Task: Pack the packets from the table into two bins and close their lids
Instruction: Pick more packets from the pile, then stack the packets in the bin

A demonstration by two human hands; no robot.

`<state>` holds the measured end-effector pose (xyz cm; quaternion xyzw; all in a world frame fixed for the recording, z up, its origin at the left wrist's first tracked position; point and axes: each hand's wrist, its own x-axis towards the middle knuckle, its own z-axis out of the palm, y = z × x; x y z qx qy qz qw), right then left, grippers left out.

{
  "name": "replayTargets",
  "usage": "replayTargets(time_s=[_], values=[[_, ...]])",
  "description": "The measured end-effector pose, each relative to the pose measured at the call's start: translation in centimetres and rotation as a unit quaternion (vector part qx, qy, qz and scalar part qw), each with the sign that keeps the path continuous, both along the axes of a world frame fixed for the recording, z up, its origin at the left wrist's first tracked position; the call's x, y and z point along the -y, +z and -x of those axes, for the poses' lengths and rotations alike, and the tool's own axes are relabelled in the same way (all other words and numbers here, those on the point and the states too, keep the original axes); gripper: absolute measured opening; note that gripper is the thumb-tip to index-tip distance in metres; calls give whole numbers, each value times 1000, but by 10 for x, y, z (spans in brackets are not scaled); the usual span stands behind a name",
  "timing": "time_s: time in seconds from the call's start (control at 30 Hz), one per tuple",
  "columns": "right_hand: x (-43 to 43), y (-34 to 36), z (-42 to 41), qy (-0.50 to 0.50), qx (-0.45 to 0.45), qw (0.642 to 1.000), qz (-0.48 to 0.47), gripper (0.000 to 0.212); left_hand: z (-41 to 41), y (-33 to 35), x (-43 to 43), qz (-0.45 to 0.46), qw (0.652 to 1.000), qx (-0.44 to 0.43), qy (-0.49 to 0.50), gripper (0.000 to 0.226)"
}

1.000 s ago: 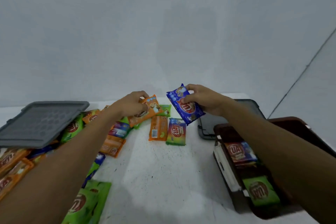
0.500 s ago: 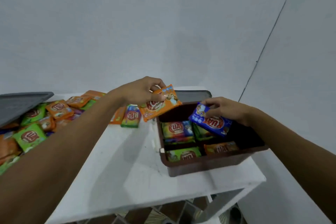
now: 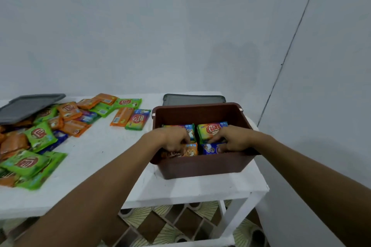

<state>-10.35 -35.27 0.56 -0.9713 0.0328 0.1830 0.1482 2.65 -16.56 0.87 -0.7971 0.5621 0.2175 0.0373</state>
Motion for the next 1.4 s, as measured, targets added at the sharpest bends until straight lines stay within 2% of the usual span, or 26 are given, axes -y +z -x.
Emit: replayTargets(time_s=[0.1,0.3,0.63,0.8,0.9,1.03,1.1,1.17,1.3,1.4], values=[[4,-7,-2,13,3,1000,-15,41,-3,-6,2,-8,1000,4,-4,22],[7,-12,0,15,15,999,-34,38,-2,-9,0,-16,1000,-21,13,34],[-1,-4,4,23,7,999,-24,36,0,-4,-5,-39,998,-43,17,34],[3,-4,-2,-17,36,999,-11,32,-7,3,-1,-13,998,-41,52,30],[3,-2,-9,-47,38,998,-11,36,-15,3,5,-12,992,-71,100,28],[-4,-1,-14,-46,37,998,13,32,-10,4,6,-16,996,-13,89,28],[-4,6,-20,-51,49,997,16,30,-14,15,-1,26,996,2,83,28],[-6,16,-31,-58,84,995,-4,27,-28,30,-14,97,989,-24,106,24],[-23,36,-63,-55,143,987,-45,20,-71,48,-59,236,937,-145,212,15],[-40,44,-94,-47,180,981,-49,17,-107,40,-95,280,917,-112,259,8]])
